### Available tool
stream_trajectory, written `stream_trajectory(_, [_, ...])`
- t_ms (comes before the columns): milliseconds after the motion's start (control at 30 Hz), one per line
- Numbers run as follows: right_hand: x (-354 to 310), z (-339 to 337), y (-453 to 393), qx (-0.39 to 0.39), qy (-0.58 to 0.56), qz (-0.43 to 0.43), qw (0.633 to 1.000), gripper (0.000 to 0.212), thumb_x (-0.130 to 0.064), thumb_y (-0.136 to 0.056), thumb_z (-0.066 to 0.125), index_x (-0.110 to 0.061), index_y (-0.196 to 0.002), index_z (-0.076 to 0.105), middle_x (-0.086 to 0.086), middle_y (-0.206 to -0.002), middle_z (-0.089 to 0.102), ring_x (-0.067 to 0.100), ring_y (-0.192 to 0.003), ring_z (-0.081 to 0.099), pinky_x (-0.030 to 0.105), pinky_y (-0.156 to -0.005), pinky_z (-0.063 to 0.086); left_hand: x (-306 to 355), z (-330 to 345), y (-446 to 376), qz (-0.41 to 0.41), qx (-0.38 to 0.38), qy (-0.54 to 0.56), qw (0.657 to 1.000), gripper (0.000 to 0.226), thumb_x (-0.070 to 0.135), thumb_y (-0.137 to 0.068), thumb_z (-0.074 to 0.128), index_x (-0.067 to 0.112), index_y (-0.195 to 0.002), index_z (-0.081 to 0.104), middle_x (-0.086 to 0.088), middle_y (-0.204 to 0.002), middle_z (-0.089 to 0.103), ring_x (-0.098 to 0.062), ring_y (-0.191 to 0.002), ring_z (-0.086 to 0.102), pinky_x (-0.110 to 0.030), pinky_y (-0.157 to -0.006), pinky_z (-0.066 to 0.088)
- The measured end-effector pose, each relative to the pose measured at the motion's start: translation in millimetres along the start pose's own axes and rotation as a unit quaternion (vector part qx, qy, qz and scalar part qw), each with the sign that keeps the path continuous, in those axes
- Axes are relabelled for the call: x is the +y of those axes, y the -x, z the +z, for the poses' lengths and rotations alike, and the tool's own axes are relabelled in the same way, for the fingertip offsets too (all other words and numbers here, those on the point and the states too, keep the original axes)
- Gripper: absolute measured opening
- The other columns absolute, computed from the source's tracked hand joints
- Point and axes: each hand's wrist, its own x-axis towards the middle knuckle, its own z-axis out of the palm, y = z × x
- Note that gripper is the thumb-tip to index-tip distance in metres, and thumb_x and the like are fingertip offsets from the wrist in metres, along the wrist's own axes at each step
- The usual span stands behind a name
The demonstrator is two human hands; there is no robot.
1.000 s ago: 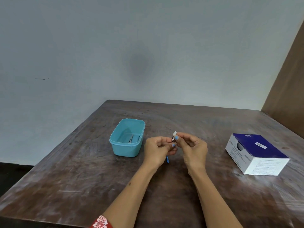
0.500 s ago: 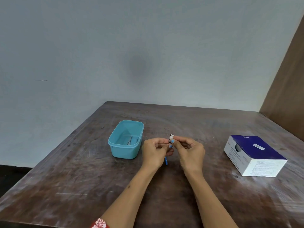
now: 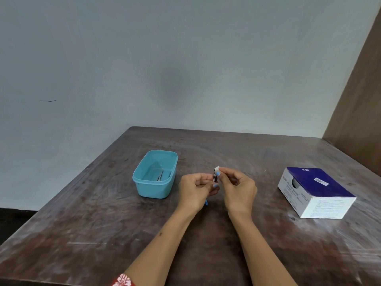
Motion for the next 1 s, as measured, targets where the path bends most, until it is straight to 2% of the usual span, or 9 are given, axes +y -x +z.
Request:
stream_trajectory(200, [0.7, 2.3, 1.4, -0.043, 0.031, 0.023, 0.998, 0.011, -0.009, -0.073, 0.077, -0.014, -0.083, 0.076, -0.015, -0.067, 0.067, -0.007, -0.065, 0.063, 0.004, -0.059, 0.046, -0.8, -1.6, -1.4, 0.009, 0.029, 0.013, 0.999, 0.023, -0.008, -0.08, 0.063, 0.004, -0.099, 0.069, -0.007, -0.083, 0.071, -0.016, -0.078, 0.07, -0.023, -0.069, 0.058])
stream_trajectory(333, [-1.9, 0.5, 2.8, 0.001, 0.037, 0.0, 0.999, 0.014, -0.01, -0.076, 0.075, -0.022, -0.083, 0.075, -0.02, -0.069, 0.065, -0.005, -0.07, 0.063, 0.006, -0.063, 0.047, -0.8, -0.9, -1.0, -0.011, 0.008, 0.022, 1.0, 0.025, -0.009, -0.08, 0.064, 0.005, -0.099, 0.069, -0.012, -0.089, 0.072, -0.022, -0.082, 0.071, -0.035, -0.076, 0.059])
stream_trajectory(400, [-2.3, 0.3, 2.9, 0.006, 0.04, 0.004, 0.999, 0.014, -0.01, -0.076, 0.075, -0.022, -0.083, 0.075, -0.02, -0.07, 0.066, -0.002, -0.07, 0.064, 0.011, -0.066, 0.049, -1.3, -0.6, -0.8, -0.014, 0.005, 0.025, 1.0, 0.025, -0.009, -0.079, 0.064, 0.007, -0.098, 0.069, -0.011, -0.088, 0.072, -0.021, -0.082, 0.071, -0.036, -0.077, 0.059])
stream_trajectory(567, [-0.3, 4.3, 4.2, -0.04, 0.068, 0.006, 0.997, 0.01, -0.012, -0.073, 0.077, -0.018, -0.081, 0.076, -0.013, -0.069, 0.069, -0.001, -0.067, 0.064, 0.009, -0.065, 0.049, 0.5, -3.2, -0.4, -0.005, 0.028, 0.047, 0.999, 0.025, -0.013, -0.08, 0.061, 0.001, -0.099, 0.068, -0.007, -0.081, 0.071, -0.01, -0.071, 0.07, -0.021, -0.066, 0.058])
stream_trajectory(667, [0.1, 2.5, 4.2, -0.009, 0.069, -0.013, 0.997, 0.012, -0.01, -0.08, 0.072, -0.018, -0.089, 0.075, -0.01, -0.078, 0.07, 0.002, -0.078, 0.065, 0.015, -0.073, 0.051, 3.0, 0.0, 2.6, -0.018, 0.008, 0.064, 0.998, 0.026, -0.013, -0.08, 0.061, 0.002, -0.099, 0.068, -0.011, -0.086, 0.071, -0.015, -0.076, 0.07, -0.023, -0.067, 0.058])
stream_trajectory(733, [0.9, 2.5, 4.3, -0.011, 0.095, -0.035, 0.995, 0.013, -0.011, -0.081, 0.071, -0.017, -0.092, 0.075, -0.009, -0.082, 0.069, 0.006, -0.084, 0.062, 0.016, -0.076, 0.045, 3.6, 1.2, 2.8, -0.022, 0.008, 0.076, 0.997, 0.025, -0.014, -0.079, 0.061, 0.004, -0.095, 0.069, -0.009, -0.083, 0.071, -0.013, -0.074, 0.069, -0.02, -0.065, 0.058])
stream_trajectory(833, [3.1, 4.6, 6.8, -0.04, 0.173, -0.094, 0.98, 0.013, -0.01, -0.079, 0.072, -0.019, -0.089, 0.075, -0.012, -0.08, 0.06, 0.006, -0.089, 0.05, 0.009, -0.07, 0.031, 4.2, -2.2, -0.3, -0.024, 0.027, 0.085, 0.996, 0.025, -0.013, -0.08, 0.06, 0.002, -0.098, 0.067, -0.005, -0.079, 0.07, -0.009, -0.07, 0.068, -0.015, -0.059, 0.054])
stream_trajectory(933, [6.1, 5.0, 6.7, -0.036, 0.211, -0.114, 0.97, 0.015, -0.012, -0.081, 0.07, -0.021, -0.092, 0.074, -0.01, -0.085, 0.064, 0.007, -0.09, 0.045, 0.007, -0.066, 0.032, 7.1, -2.1, 1.0, -0.033, 0.021, 0.091, 0.995, 0.026, -0.014, -0.081, 0.059, 0.0, -0.102, 0.066, -0.005, -0.08, 0.069, -0.007, -0.067, 0.068, -0.014, -0.057, 0.054])
stream_trajectory(1000, [8.3, 4.6, 6.1, -0.022, 0.221, -0.133, 0.966, 0.016, -0.011, -0.082, 0.069, -0.021, -0.092, 0.074, -0.006, -0.088, 0.068, 0.012, -0.09, 0.05, 0.013, -0.07, 0.035, 8.9, -0.3, 2.7, -0.036, 0.013, 0.103, 0.994, 0.027, -0.015, -0.081, 0.057, 0.002, -0.101, 0.066, -0.004, -0.079, 0.068, -0.005, -0.064, 0.068, -0.015, -0.057, 0.054])
